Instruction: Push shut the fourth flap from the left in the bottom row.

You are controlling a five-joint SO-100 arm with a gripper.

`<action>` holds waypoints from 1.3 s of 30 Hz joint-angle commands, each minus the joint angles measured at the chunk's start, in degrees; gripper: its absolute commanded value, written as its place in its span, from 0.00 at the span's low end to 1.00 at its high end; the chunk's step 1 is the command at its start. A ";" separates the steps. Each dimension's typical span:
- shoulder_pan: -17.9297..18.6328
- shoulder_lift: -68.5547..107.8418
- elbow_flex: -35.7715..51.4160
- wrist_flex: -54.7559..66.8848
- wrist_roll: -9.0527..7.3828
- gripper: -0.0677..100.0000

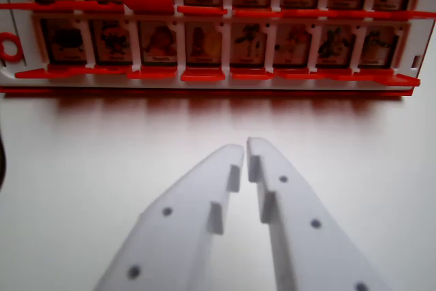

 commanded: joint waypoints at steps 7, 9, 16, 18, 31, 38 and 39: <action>-1.05 -18.98 -10.90 -15.73 -1.32 0.00; -1.14 -22.76 -12.57 -17.67 -1.41 0.00; -2.02 -32.08 -16.44 -22.68 -1.41 0.00; -2.20 -33.57 -16.70 -23.29 -1.41 0.00; -3.25 -40.25 -16.79 -27.69 -1.05 0.00; -3.16 -44.56 -18.63 -29.71 -0.97 0.00; -3.08 -45.09 -19.07 -29.71 -0.97 0.00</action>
